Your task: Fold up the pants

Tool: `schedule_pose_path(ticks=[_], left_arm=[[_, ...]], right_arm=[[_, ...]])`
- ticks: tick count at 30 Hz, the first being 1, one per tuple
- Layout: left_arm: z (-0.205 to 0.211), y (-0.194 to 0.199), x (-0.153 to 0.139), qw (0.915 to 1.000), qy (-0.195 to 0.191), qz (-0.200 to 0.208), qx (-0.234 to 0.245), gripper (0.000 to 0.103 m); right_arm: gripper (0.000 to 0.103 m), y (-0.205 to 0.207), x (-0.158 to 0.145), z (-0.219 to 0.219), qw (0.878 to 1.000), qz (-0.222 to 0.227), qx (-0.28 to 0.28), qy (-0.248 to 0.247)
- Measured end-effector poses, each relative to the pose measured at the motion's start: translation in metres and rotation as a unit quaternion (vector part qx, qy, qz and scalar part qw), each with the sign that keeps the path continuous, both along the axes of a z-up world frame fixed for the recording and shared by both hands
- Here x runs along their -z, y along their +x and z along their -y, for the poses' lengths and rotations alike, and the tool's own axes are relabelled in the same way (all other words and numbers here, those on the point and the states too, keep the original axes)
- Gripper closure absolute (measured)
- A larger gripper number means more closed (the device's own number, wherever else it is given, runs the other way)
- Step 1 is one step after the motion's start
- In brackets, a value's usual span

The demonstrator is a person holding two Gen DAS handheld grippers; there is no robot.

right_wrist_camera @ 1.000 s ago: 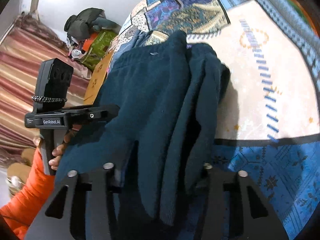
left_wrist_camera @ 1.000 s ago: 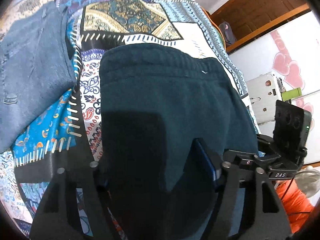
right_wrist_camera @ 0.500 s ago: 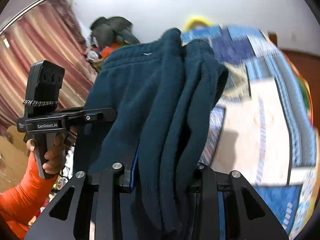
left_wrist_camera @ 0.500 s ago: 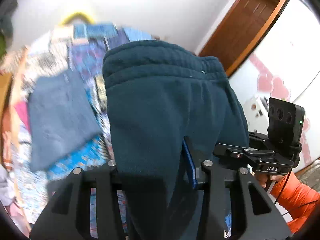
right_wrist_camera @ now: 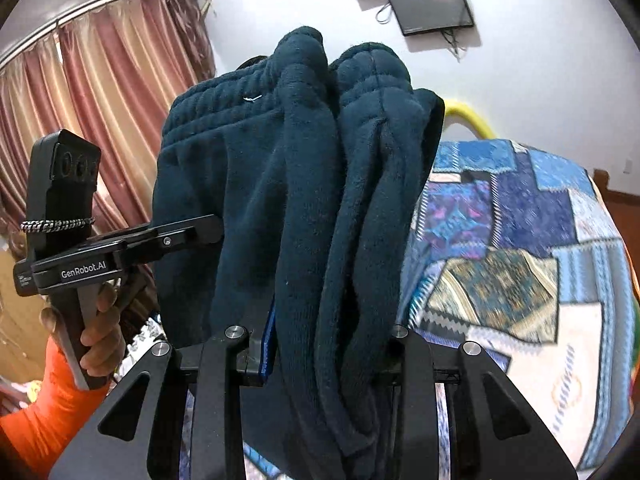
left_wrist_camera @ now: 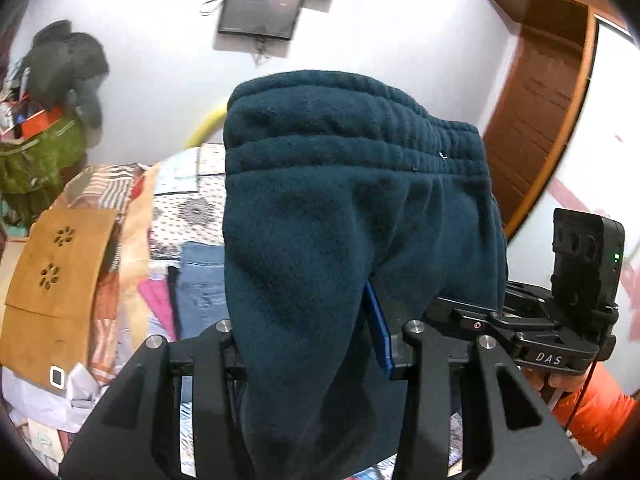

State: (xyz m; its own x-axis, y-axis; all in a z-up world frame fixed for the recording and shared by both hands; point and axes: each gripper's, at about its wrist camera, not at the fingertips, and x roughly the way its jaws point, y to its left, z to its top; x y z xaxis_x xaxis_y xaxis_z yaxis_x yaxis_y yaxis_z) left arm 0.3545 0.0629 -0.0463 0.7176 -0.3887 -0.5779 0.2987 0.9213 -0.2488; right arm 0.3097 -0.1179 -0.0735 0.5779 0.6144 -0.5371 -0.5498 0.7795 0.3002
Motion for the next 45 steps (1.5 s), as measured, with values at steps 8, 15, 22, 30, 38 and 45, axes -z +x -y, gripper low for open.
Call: schedule_pose_path(ticks=[8,15,22,30,38,45], left_arm=[[-0.036,0.065,0.036,0.9988,-0.005,-0.028,-0.041,0.061],[-0.045,0.124,0.080,0.9960,0.002,-0.059,-0.068,0.061],[-0.053,0.202,0.152,0.9872,0.000,-0.131,-0.091,0.062],[-0.057,0.240,0.225,0.9724,0.003,-0.208,-0.105,0.061],[-0.053,0.206,0.213,0.9749,0.059,-0.182,-0.114,0.059],[-0.040,0.118,0.134,0.9882,0.066,-0.092,-0.103,0.059]], right_arm=[[0.073,0.062,0.027,-0.030,0.999,-0.022,-0.010,-0.035],[0.073,0.125,0.069,-0.047,0.997,-0.059,0.007,-0.048],[0.074,0.186,0.122,-0.056,0.991,-0.109,0.019,-0.081],[0.069,0.199,0.163,-0.045,0.979,-0.160,0.025,-0.123],[0.062,0.143,0.139,-0.025,0.986,-0.121,0.037,-0.109],[0.062,0.090,0.079,-0.009,0.994,-0.033,0.049,-0.088]])
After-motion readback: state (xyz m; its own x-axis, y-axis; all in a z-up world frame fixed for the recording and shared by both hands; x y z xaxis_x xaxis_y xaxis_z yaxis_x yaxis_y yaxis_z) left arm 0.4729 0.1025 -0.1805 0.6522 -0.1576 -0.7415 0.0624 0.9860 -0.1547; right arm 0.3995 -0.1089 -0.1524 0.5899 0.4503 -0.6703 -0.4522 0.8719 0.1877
